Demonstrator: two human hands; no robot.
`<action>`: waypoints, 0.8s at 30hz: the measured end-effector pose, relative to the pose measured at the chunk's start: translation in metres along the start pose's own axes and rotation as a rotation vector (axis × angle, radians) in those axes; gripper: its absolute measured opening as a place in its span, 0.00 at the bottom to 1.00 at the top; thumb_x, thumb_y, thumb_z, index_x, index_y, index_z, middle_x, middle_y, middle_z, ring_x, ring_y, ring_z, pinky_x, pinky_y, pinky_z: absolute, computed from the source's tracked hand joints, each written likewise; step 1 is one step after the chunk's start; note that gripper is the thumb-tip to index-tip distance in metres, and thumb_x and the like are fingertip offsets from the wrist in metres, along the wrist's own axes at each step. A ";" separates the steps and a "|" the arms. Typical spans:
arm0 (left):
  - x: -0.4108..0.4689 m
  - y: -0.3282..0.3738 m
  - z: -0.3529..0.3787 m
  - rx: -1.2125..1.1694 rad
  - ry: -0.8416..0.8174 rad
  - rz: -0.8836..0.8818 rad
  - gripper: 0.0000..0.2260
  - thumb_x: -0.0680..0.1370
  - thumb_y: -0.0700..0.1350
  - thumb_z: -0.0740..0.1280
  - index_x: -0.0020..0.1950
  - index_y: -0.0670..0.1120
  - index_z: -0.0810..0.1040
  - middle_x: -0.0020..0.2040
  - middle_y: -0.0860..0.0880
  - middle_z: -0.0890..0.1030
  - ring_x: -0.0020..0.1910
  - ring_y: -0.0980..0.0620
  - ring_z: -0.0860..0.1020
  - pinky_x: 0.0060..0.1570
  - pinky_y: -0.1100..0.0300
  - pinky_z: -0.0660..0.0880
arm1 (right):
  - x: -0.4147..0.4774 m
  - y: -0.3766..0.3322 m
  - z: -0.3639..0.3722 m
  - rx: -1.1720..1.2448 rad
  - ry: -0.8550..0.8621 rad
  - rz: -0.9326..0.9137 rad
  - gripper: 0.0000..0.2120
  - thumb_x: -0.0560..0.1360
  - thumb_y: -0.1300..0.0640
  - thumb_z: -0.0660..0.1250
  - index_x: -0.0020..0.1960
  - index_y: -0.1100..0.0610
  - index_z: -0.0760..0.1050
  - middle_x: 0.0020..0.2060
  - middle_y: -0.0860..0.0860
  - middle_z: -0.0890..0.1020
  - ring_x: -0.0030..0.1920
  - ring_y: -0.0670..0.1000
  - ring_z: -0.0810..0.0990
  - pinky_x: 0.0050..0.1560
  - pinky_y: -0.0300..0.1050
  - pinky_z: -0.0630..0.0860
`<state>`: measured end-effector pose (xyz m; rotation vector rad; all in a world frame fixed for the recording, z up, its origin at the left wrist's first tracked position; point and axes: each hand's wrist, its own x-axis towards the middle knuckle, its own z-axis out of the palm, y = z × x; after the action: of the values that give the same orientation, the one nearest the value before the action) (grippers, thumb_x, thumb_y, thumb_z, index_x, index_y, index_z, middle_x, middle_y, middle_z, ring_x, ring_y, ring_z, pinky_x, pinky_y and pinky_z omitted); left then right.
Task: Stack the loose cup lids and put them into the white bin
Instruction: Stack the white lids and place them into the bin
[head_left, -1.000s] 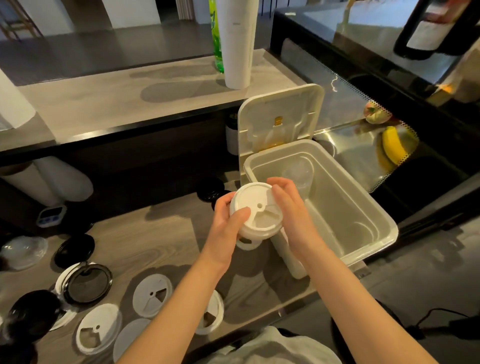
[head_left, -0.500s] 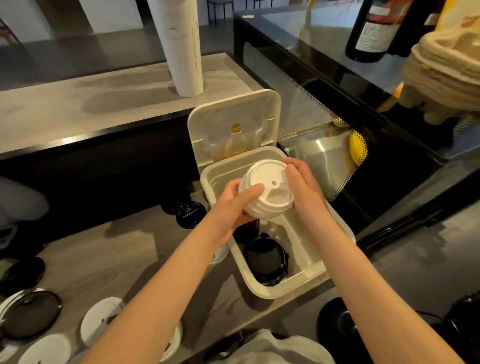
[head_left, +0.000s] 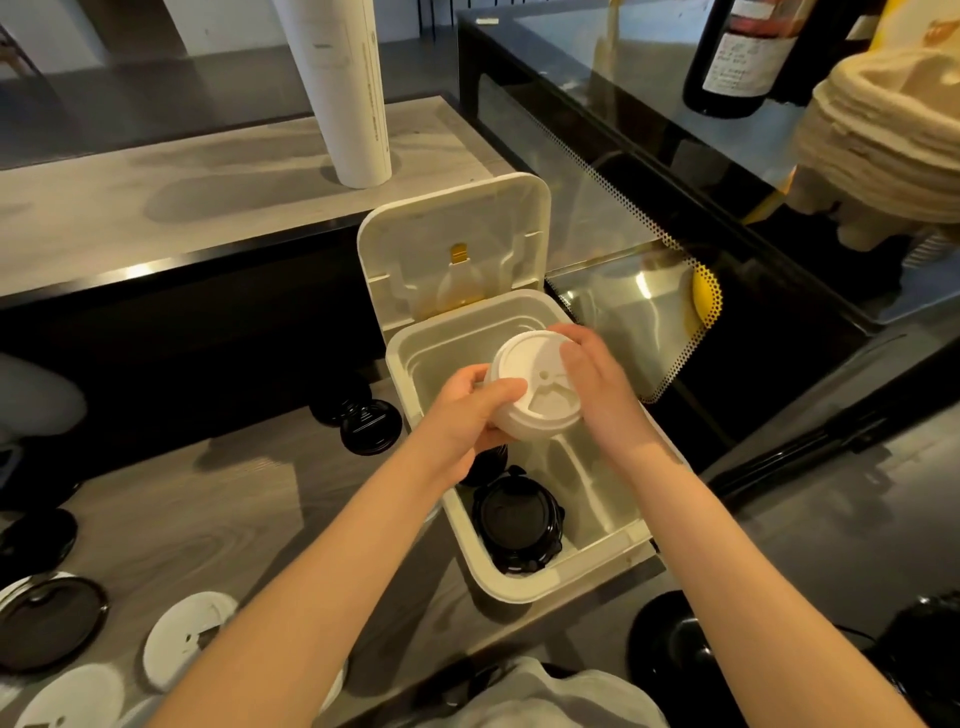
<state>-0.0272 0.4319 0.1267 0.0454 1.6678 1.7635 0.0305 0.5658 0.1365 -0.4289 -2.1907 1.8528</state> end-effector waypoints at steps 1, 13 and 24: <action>0.000 -0.003 -0.001 -0.020 0.005 -0.017 0.17 0.76 0.42 0.66 0.64 0.42 0.70 0.58 0.40 0.78 0.52 0.44 0.79 0.51 0.50 0.78 | 0.000 0.003 0.001 -0.005 -0.002 0.019 0.11 0.82 0.54 0.53 0.60 0.45 0.69 0.56 0.46 0.76 0.56 0.46 0.75 0.48 0.32 0.72; 0.012 -0.004 -0.009 0.169 0.029 -0.111 0.20 0.71 0.46 0.67 0.62 0.44 0.70 0.57 0.43 0.79 0.50 0.48 0.80 0.41 0.56 0.79 | 0.007 -0.007 -0.022 -0.639 -0.516 -0.045 0.52 0.64 0.51 0.78 0.75 0.40 0.46 0.73 0.41 0.55 0.72 0.44 0.57 0.67 0.43 0.62; 0.018 -0.004 -0.001 0.130 -0.087 -0.148 0.21 0.71 0.45 0.70 0.62 0.44 0.72 0.55 0.43 0.81 0.52 0.46 0.80 0.46 0.54 0.79 | 0.004 0.007 -0.025 -0.648 -0.452 -0.071 0.48 0.64 0.48 0.78 0.74 0.40 0.51 0.69 0.43 0.60 0.66 0.45 0.62 0.63 0.42 0.66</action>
<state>-0.0393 0.4393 0.1156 0.0556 1.6765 1.5213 0.0366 0.5912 0.1340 -0.0252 -3.0549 1.2463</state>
